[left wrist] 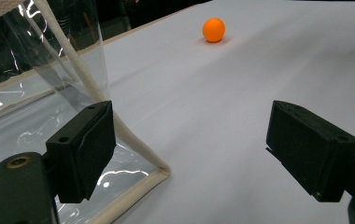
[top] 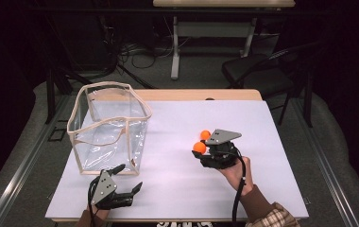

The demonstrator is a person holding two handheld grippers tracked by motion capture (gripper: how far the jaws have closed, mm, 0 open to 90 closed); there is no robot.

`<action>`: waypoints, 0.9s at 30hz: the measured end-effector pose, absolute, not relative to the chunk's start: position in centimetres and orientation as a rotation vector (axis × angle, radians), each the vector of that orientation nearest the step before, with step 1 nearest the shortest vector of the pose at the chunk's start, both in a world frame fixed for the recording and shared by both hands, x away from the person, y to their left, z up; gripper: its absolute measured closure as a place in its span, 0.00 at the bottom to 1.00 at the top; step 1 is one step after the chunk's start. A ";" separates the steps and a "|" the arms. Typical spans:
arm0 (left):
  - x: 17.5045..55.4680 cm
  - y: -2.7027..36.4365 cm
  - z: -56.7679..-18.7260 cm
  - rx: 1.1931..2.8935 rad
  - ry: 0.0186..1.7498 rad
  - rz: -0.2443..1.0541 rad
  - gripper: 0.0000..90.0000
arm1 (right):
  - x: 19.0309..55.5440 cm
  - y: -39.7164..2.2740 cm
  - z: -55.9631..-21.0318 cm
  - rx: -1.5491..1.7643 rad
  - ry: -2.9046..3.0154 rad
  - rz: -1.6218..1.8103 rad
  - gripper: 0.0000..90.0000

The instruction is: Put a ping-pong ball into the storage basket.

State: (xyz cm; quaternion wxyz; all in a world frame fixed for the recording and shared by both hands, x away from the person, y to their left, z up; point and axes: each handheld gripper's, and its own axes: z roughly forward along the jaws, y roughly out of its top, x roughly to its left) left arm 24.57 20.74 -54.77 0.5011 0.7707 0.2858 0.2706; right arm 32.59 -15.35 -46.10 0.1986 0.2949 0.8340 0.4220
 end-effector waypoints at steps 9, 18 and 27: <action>24.6 20.7 -54.8 1.863 0.687 0.653 0.18 | 34.0 -14.3 -45.4 0.802 2.341 1.211 0.57; 24.6 20.7 -54.8 1.863 0.685 0.652 0.18 | 34.5 -13.6 -44.7 0.774 2.343 1.217 0.57; 24.6 20.7 -54.8 1.864 0.684 0.650 0.18 | 35.1 -13.0 -44.1 0.752 2.353 1.204 0.57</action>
